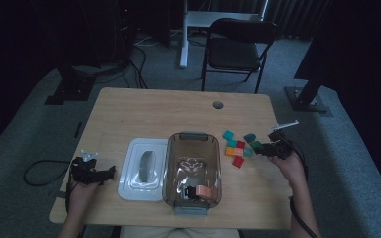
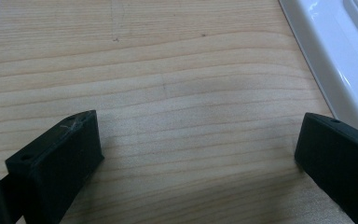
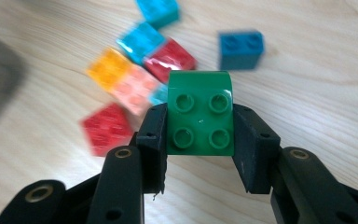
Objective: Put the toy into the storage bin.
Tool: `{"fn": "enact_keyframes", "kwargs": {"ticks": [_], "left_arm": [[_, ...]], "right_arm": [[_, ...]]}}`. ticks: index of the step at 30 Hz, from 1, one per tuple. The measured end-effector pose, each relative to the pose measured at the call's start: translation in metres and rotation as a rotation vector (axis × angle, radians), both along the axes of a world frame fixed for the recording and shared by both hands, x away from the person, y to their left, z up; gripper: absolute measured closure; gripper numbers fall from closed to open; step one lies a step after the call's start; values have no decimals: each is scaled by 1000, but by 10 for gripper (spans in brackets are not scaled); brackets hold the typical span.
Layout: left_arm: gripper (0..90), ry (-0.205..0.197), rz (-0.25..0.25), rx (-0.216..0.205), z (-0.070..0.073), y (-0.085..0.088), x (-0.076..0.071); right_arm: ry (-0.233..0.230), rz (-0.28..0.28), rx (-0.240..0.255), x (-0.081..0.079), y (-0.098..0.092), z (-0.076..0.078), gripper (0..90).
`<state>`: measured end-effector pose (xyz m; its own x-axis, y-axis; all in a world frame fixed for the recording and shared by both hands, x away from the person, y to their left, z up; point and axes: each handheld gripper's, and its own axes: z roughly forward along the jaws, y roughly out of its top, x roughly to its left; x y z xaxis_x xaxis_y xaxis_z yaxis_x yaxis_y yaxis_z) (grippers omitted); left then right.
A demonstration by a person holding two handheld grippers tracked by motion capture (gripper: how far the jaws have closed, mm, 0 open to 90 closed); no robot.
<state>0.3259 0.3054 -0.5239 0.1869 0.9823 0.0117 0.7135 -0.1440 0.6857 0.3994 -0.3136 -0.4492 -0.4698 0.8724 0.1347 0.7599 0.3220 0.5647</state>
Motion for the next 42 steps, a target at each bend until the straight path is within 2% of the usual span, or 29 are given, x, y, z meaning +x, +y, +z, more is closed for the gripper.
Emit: {"fn": "enact_keyframes", "kwargs": {"ticks": [5, 11, 16, 21, 22, 23, 26, 29, 31, 32, 33, 34, 35, 36, 42], "left_arm": [[10, 0, 0, 0, 0, 0, 0], [10, 0, -1, 0, 0, 0, 0], [10, 1, -1, 0, 0, 0, 0], [9, 0, 0, -1, 0, 0, 0], [9, 0, 0, -1, 0, 0, 0], [9, 2, -1, 0, 0, 0, 0], [9, 3, -1, 0, 0, 0, 0], [9, 2, -1, 0, 0, 0, 0], [9, 2, -1, 0, 0, 0, 0], [9, 1, -1, 0, 0, 0, 0], [9, 1, -1, 0, 0, 0, 0], [9, 1, -1, 0, 0, 0, 0], [9, 1, -1, 0, 0, 0, 0], [9, 1, -1, 0, 0, 0, 0], [9, 1, -1, 0, 0, 0, 0]], "right_arm": [[-47, 62, 24, -14, 12, 18, 585], [-96, 180, 36, -33, 34, 42, 586], [-132, 278, 67, -48, 51, 61, 585], [-167, 367, 98, -63, 68, 81, 585], [-167, 367, 98, -63, 68, 81, 585], [-180, 415, 108, -68, 77, 87, 585], [-191, 476, 98, -75, 92, 95, 585], [-192, 542, 95, -80, 108, 100, 585], [-189, 564, 96, -82, 114, 101, 585], [-182, 610, 80, -84, 126, 101, 585], [-182, 610, 80, -84, 126, 101, 585], [-172, 644, 73, -85, 137, 100, 585], [-172, 644, 73, -85, 137, 100, 585], [-159, 681, 60, -85, 148, 98, 585], [-110, 769, 19, -86, 175, 88, 585]]}}
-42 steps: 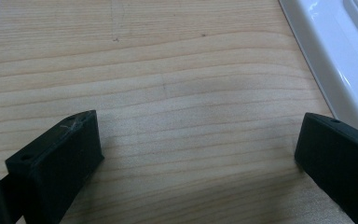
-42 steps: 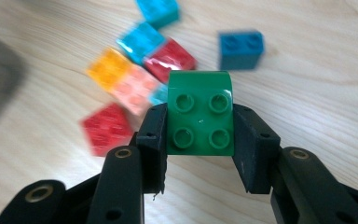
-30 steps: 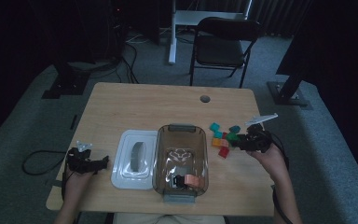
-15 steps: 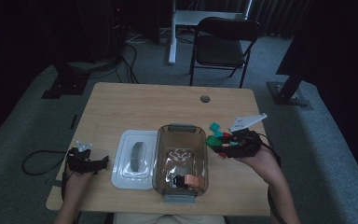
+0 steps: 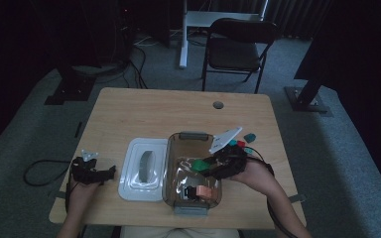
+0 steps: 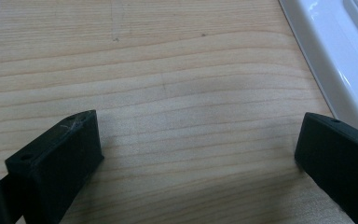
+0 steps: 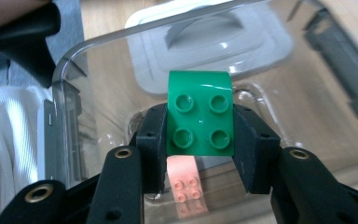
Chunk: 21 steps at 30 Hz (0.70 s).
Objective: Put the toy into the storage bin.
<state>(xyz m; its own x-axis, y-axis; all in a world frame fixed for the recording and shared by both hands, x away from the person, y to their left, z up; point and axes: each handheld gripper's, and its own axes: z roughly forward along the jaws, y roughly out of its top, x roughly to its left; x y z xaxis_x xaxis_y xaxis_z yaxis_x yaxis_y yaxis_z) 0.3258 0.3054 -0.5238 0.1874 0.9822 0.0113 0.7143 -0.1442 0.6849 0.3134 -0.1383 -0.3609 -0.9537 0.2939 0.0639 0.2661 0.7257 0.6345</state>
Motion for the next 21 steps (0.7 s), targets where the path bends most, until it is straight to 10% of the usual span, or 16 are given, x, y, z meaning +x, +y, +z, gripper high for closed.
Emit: {"fn": "enact_keyframes", "kwargs": {"ticks": [21], "left_arm": [[9, -1, -1, -1, 0, 0, 0]], "right_arm": [[67, 175, -296, -7, 69, -51, 585]]}}
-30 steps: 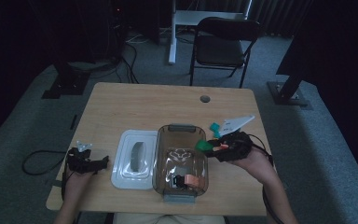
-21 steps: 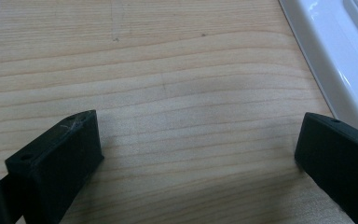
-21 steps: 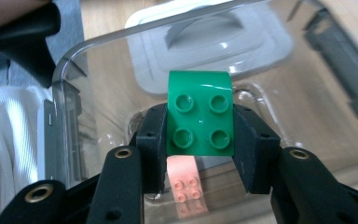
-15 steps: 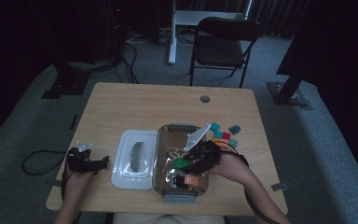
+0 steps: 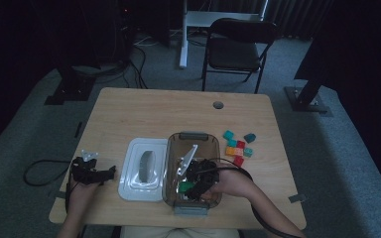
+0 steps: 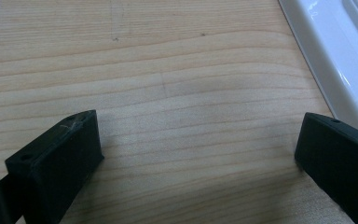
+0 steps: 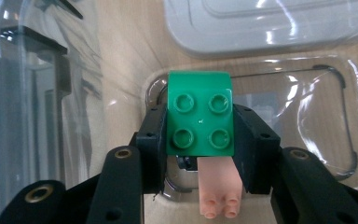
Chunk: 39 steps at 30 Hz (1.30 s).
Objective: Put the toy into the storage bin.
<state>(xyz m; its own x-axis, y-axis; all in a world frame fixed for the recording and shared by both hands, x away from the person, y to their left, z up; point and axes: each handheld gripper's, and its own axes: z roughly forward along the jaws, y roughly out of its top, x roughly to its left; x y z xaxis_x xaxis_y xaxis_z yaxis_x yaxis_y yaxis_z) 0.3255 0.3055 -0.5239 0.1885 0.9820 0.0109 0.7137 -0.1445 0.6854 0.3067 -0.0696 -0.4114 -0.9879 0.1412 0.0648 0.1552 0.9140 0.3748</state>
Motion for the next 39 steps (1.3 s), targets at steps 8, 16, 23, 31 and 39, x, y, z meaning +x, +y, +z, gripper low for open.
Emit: {"fn": "enact_keyframes", "kwargs": {"ticks": [8, 16, 23, 31, 39], "left_arm": [[9, 0, 0, -1, 0, 0, 0], [9, 0, 0, -1, 0, 0, 0], [9, 0, 0, 0, 0, 0, 0], [9, 0, 0, 0, 0, 0, 0], [9, 0, 0, -1, 0, 0, 0]], "right_arm": [[-9, -3, -60, -1, 4, -7, 585], [14, -22, -78, 1, 1, -8, 535], [1, -33, -36, -1, -4, -3, 529], [-18, -98, 57, -1, -23, 15, 516], [-38, -195, 166, 3, -47, 34, 469]]}}
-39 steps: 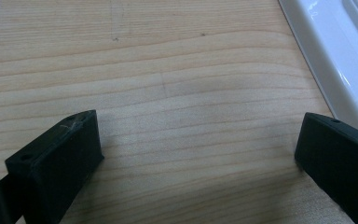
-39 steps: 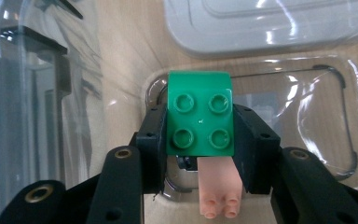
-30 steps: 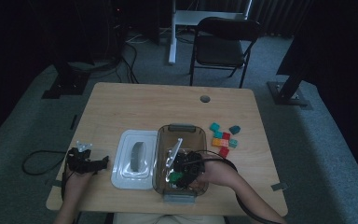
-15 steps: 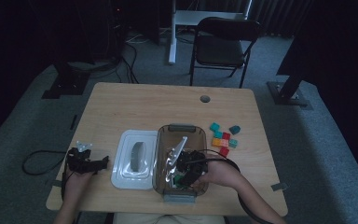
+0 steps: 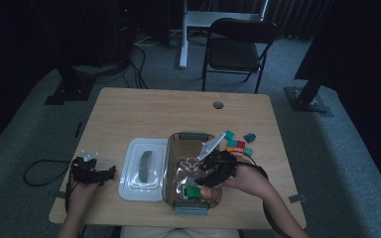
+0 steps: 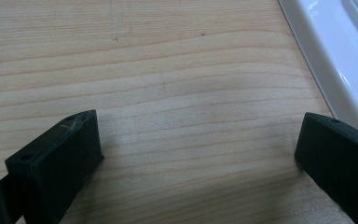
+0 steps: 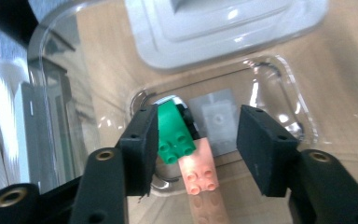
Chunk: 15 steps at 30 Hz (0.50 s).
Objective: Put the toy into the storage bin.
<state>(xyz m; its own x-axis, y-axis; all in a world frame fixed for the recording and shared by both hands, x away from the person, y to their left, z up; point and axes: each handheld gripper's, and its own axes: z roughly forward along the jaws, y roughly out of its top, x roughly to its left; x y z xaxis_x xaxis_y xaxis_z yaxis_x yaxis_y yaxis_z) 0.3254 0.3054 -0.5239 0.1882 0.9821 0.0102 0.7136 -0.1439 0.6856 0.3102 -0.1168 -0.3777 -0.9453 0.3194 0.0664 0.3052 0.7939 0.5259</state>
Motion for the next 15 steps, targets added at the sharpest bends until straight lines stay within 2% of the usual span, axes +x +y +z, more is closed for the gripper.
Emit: {"fn": "enact_keyframes", "kwargs": {"ticks": [6, 8, 9, 11, 14, 15], "left_arm": [[9, 1, 0, 0, 0, 0, 0], [9, 2, 0, 0, 0, 0, 0], [9, 3, -1, 1, 0, 0, 0], [9, 2, -1, 0, 0, 0, 0], [9, 2, 0, 0, 0, 0, 0], [9, 2, 0, 0, 0, 0, 0]], "right_arm": [[-16, -97, 75, 6, -20, 10, 425], [-18, -112, 82, 7, -24, 11, 424], [-30, -148, 92, 9, -31, 13, 411], [-34, -179, 104, 11, -38, 15, 410], [-35, -205, 120, 14, -46, 16, 410], [-50, -236, 128, 17, -54, 16, 411]]}}
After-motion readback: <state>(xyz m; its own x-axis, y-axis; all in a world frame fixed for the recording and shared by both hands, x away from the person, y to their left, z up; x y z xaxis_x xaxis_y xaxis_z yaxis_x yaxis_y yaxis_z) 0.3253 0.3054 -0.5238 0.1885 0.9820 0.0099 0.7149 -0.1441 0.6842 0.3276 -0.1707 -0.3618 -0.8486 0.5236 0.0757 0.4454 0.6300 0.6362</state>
